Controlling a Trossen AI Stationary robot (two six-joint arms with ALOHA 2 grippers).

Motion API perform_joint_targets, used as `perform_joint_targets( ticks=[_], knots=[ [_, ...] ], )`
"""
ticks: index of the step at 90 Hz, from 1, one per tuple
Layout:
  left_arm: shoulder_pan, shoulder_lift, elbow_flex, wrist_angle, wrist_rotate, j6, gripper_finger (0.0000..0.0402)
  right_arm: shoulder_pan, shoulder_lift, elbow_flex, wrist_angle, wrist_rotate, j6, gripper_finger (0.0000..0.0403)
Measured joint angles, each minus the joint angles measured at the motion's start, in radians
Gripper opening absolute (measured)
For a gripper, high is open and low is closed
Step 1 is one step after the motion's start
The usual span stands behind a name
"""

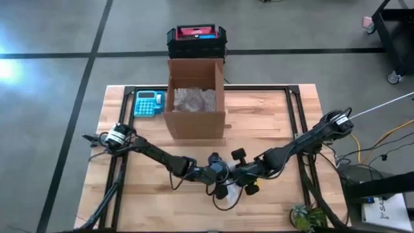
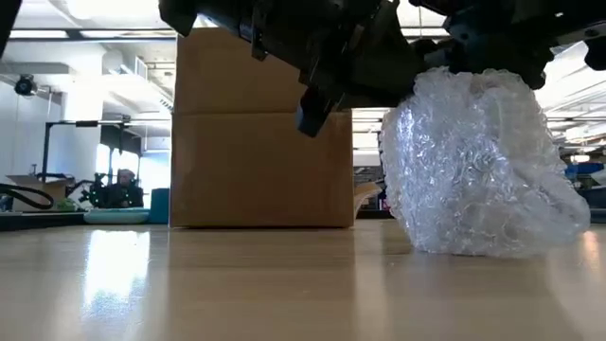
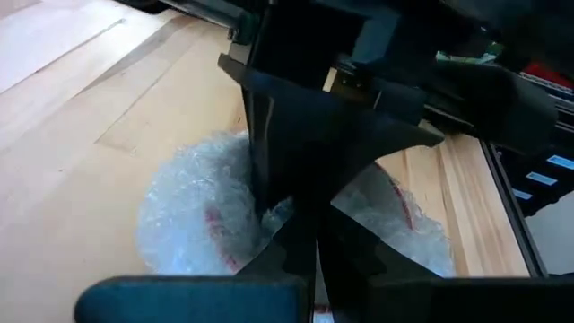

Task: Wrap mug
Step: Wrap the white mug using the bubble wrap

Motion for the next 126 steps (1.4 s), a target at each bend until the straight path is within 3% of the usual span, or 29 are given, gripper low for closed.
perform_joint_targets(
  ticks=[15, 24, 43, 56, 83, 119, 126],
  knots=[
    [0.0, 0.0, 0.0, -0.002, -0.005, 0.0, 0.0, -0.002, -0.046, 0.172, -0.242, -0.006, 0.015, 0.0008],
    [0.0, 0.0, 0.0, -0.001, -0.005, 0.0, 0.0, -0.02, -0.047, 0.228, -0.26, 0.004, 0.045, 0.0008],
    [0.0, 0.0, 0.0, -0.001, -0.008, 0.0, 0.0, -0.067, 0.014, 0.21, -0.216, -0.065, 0.183, 0.0008],
    [-0.002, 0.0, -0.002, -0.001, -0.012, 0.001, 0.0, -0.067, 0.089, 0.194, -0.21, -0.122, 0.187, 0.0008],
    [0.0, 0.001, -0.001, 0.007, -0.004, 0.004, 0.0, -0.067, 0.189, 0.177, -0.2, -0.124, 0.146, 0.0008],
    [0.001, 0.001, -0.001, 0.01, -0.007, -0.002, 0.0, -0.044, -0.039, 0.271, -0.447, -0.128, 0.248, 0.0008],
    [0.001, 0.002, -0.001, 0.016, -0.004, -0.002, 0.0, -0.041, -0.047, 0.252, -0.382, -0.119, 0.28, 0.0008]
  ],
)
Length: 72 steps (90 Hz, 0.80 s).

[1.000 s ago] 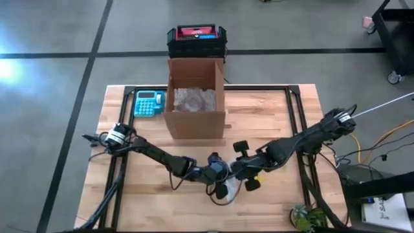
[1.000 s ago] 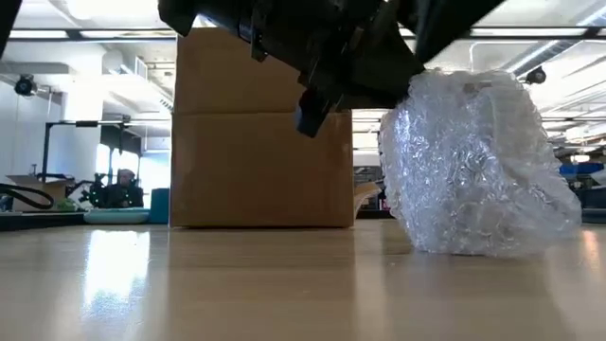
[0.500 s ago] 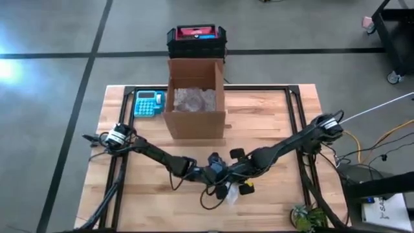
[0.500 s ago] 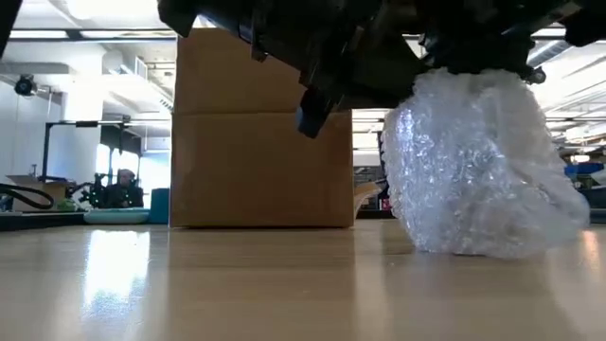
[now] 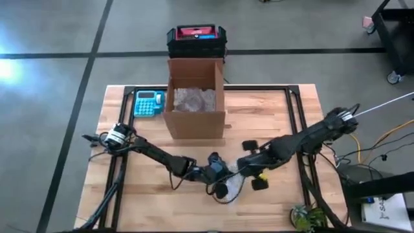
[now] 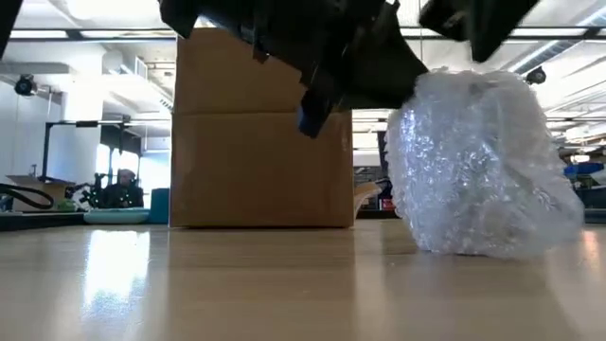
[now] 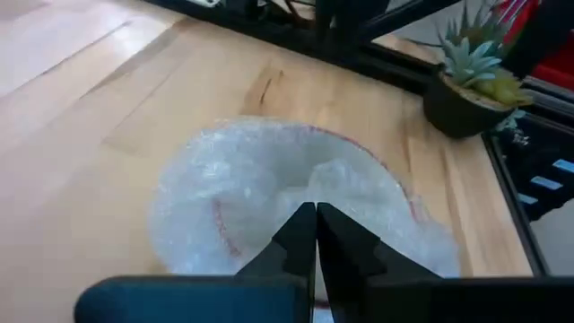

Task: Wrap mug
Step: Wrap the white mug using the bubble wrap

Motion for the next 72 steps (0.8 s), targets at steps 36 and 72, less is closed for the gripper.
perform_joint_targets(
  ticks=[36, 72],
  knots=[
    [0.0, 0.0, 0.001, 0.009, 0.007, -0.001, 0.0, 0.012, 0.182, -0.139, 0.261, -0.047, -0.024, 0.0008],
    [-0.002, 0.0, 0.0, 0.011, 0.007, 0.001, 0.0, 0.015, 0.124, -0.057, 0.167, -0.059, -0.087, 0.0008]
  ],
)
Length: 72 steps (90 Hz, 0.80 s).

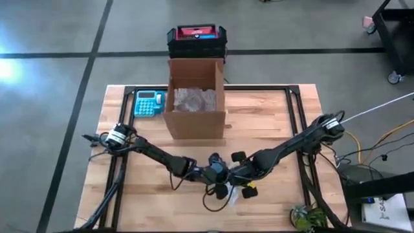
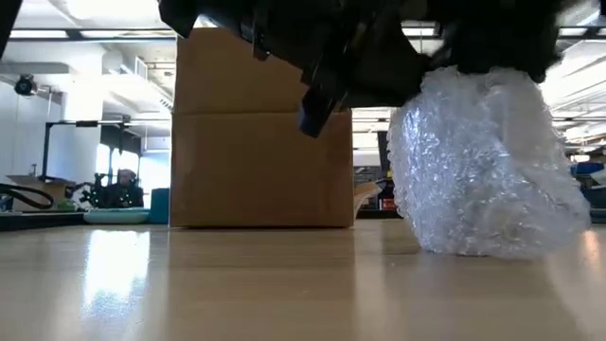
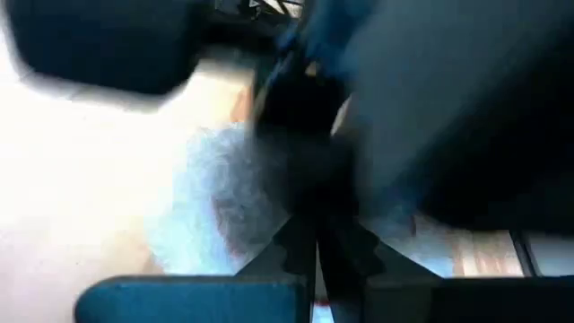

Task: Wrap mug
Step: Wrap the white mug using the bubble wrap

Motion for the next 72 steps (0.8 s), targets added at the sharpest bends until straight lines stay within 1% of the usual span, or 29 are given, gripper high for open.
perform_joint_targets(
  ticks=[13, 22, 28, 44, 56, 72],
  knots=[
    [0.0, 0.0, 0.0, 0.0, -0.001, 0.0, 0.0, 0.002, -0.111, 0.016, -0.047, 0.0, 0.016, 0.0008],
    [0.0, 0.0, 0.0, 0.001, -0.002, 0.0, 0.0, 0.017, -0.151, 0.012, -0.027, 0.006, 0.005, 0.0008],
    [0.0, 0.0, 0.0, 0.002, -0.001, 0.0, 0.0, 0.031, -0.163, 0.001, 0.035, 0.006, -0.004, 0.0008],
    [0.0, 0.0, 0.0, 0.003, -0.002, -0.003, 0.0, 0.045, -0.102, -0.067, 0.192, 0.012, -0.01, 0.0008],
    [0.0, 0.0, 0.0, -0.001, -0.003, -0.003, 0.0, 0.046, -0.047, -0.088, 0.179, 0.129, 0.002, 0.0008],
    [0.0, 0.0, 0.0, 0.001, -0.003, -0.003, 0.0, 0.044, -0.02, -0.123, 0.199, 0.098, 0.008, 0.0008]
  ],
)
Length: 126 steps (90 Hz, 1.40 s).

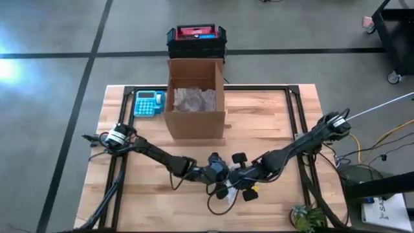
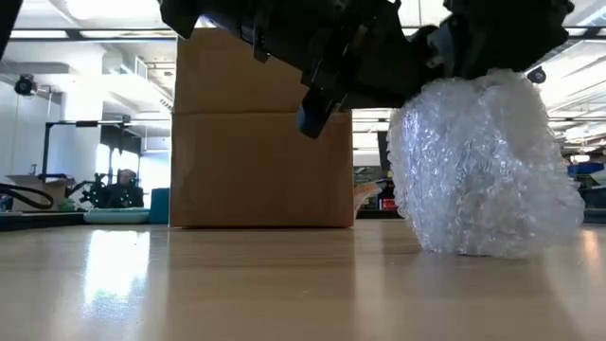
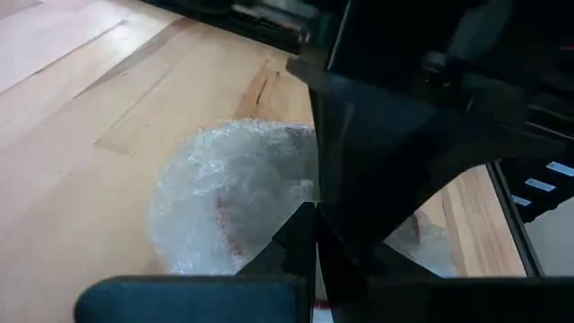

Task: Wrap mug
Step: Wrap the white mug using the bubble wrap

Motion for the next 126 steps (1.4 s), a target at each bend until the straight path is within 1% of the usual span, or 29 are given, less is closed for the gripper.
perform_joint_targets(
  ticks=[11, 22, 35, 44, 52, 61, 69, 74, 83, 89, 96, 103, 114, 126],
  knots=[
    [0.0, 0.0, 0.0, 0.008, 0.001, 0.0, 0.0, -0.002, 0.015, -0.031, 0.016, -0.004, -0.001, 0.0008],
    [-0.001, -0.009, -0.001, 0.007, 0.001, 0.0, 0.0, -0.016, 0.02, -0.09, 0.091, -0.012, 0.008, 0.0008],
    [-0.006, -0.021, -0.002, 0.007, 0.006, 0.03, 0.0, -0.021, 0.022, -0.105, 0.112, -0.012, 0.006, 0.0008],
    [-0.009, -0.02, -0.002, -0.003, 0.009, 0.028, 0.0, -0.021, 0.004, -0.071, 0.081, -0.017, -0.013, 0.0008],
    [-0.007, -0.019, -0.001, -0.03, 0.008, 0.017, 0.0, -0.017, -0.031, -0.017, 0.001, -0.022, -0.018, 0.0008],
    [-0.008, -0.02, 0.0, -0.044, 0.004, 0.005, 0.0, -0.016, -0.098, 0.053, -0.079, -0.023, -0.019, 0.0008],
    [-0.007, -0.02, 0.0, -0.042, 0.003, 0.004, 0.0, -0.019, -0.15, 0.064, -0.138, -0.018, -0.022, 0.0008],
    [-0.007, -0.02, 0.0, -0.042, 0.003, -0.001, 0.0, -0.031, -0.165, 0.061, -0.149, 0.007, -0.021, 0.0008],
    [-0.007, -0.02, 0.0, -0.041, 0.003, -0.007, 0.0, -0.05, -0.182, 0.043, -0.192, 0.113, -0.002, 0.0008],
    [-0.007, -0.021, 0.0, -0.041, 0.003, -0.008, 0.0, -0.06, -0.173, 0.019, -0.172, 0.141, 0.001, 0.0008],
    [-0.007, -0.021, 0.0, -0.042, 0.002, -0.007, 0.0, -0.062, -0.148, -0.021, -0.139, 0.1, 0.0, 0.0008],
    [-0.007, -0.021, 0.0, -0.043, 0.002, -0.008, 0.0, -0.058, -0.127, -0.057, -0.058, 0.063, 0.005, 0.0008],
    [-0.007, -0.022, 0.0, -0.04, 0.002, -0.009, 0.0, -0.049, -0.086, -0.09, 0.013, 0.06, 0.023, 0.0008],
    [-0.007, -0.022, 0.0, -0.035, 0.002, -0.008, 0.0, -0.049, -0.049, -0.09, 0.016, 0.054, 0.016, 0.0008]
  ],
)
